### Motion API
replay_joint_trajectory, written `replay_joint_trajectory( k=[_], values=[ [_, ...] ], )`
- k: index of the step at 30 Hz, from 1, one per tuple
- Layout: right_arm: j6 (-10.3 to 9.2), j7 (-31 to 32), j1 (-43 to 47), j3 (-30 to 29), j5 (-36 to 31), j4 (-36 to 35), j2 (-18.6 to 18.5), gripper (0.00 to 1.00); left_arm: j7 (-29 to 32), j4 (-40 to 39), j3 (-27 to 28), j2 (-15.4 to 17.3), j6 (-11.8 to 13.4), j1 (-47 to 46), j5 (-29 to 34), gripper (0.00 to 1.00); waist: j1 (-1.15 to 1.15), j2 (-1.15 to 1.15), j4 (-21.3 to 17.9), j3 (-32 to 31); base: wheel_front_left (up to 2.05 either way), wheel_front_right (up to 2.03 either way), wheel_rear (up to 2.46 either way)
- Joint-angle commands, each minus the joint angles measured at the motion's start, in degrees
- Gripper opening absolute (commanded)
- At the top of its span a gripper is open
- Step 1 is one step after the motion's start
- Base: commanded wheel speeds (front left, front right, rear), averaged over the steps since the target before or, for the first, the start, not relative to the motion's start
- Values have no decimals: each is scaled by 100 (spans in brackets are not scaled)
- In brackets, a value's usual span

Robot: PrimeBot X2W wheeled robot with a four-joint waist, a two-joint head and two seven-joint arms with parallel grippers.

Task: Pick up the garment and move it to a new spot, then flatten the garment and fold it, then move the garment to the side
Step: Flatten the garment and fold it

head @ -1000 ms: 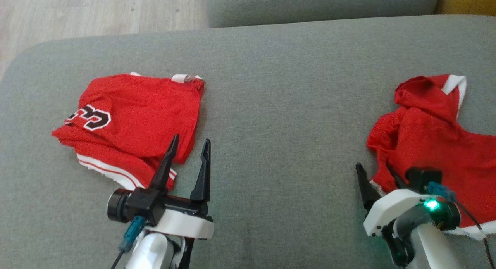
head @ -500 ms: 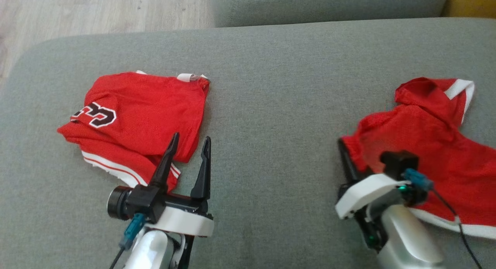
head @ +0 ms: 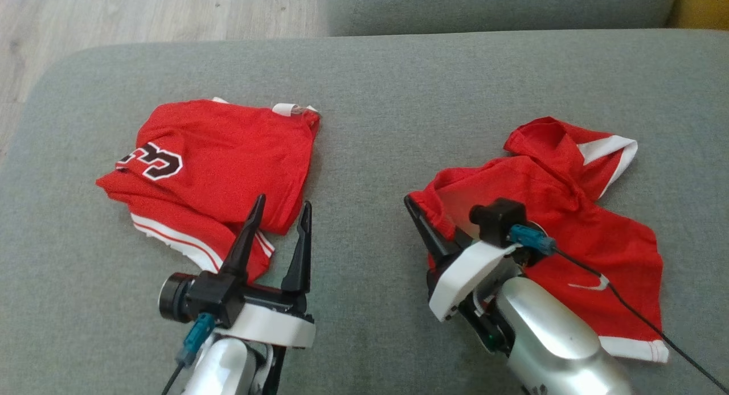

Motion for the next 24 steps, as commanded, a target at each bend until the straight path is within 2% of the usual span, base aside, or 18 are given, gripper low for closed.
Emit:
replay_joint_trajectory(
  k=[1,2,8,13,17,24],
  values=[
    [-4,-54,-238,177,19,-61,39,49,-55,-176,128,-4,30,-251,8,100,0,0,21,-1,0,0,0],
    [-4,-66,-266,213,0,2,39,100,-55,-177,124,-4,35,-248,4,100,0,0,25,-4,0,0,0],
    [-4,-213,-243,281,-53,108,39,100,-55,-185,182,-4,62,-202,13,100,0,0,-75,-84,0,0,0],
    [-4,-405,14,-144,-282,-8,39,100,-55,-203,245,-4,55,-143,37,100,0,0,-293,-294,0,0,0],
    [-4,-518,412,-853,-664,-377,29,100,-55,-214,276,-4,44,-82,63,100,0,0,-487,-475,0,0,0],
    [-4,-559,1592,-2567,-1495,-1412,-41,100,-55,-211,307,-4,32,25,70,100,0,0,-771,-665,0,0,0]
  ],
)
